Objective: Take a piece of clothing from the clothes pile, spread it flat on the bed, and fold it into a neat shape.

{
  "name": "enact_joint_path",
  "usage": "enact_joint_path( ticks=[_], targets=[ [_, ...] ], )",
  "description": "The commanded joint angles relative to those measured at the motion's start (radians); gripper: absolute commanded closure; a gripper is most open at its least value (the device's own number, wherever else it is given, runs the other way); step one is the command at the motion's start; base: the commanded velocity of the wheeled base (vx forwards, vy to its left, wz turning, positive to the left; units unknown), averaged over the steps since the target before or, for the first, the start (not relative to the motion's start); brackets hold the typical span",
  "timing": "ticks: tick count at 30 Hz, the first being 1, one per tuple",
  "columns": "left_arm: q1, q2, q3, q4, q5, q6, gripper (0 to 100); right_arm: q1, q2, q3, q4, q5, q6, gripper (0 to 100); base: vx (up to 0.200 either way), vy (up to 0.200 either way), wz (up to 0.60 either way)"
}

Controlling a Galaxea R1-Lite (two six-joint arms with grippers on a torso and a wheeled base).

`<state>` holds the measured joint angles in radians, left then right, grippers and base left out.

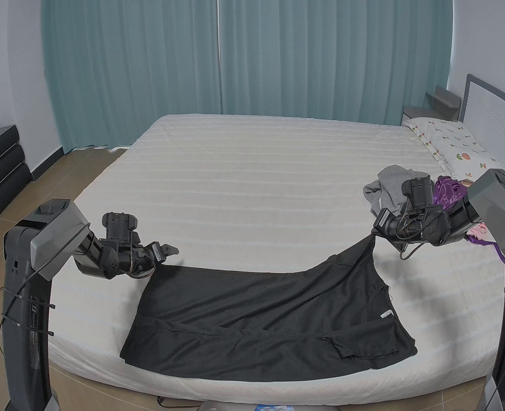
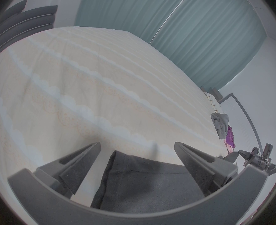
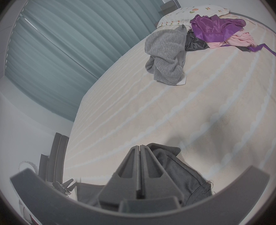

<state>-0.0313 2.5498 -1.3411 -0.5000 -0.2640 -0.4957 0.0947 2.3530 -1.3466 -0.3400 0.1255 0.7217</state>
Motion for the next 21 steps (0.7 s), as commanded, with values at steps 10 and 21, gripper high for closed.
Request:
enact_joint_path(
  ticks=[10,21],
  targets=[
    [-0.007,0.017,0.002,0.008,0.002,-0.001,100,0.002,0.008,0.000,-0.001,0.000,0.001,100,0.000,0.000,0.00],
    [0.016,-0.045,0.014,0.006,0.095,-0.004,100,0.002,0.008,0.000,-0.007,-0.001,0.001,100,0.000,0.000,0.00]
  ],
)
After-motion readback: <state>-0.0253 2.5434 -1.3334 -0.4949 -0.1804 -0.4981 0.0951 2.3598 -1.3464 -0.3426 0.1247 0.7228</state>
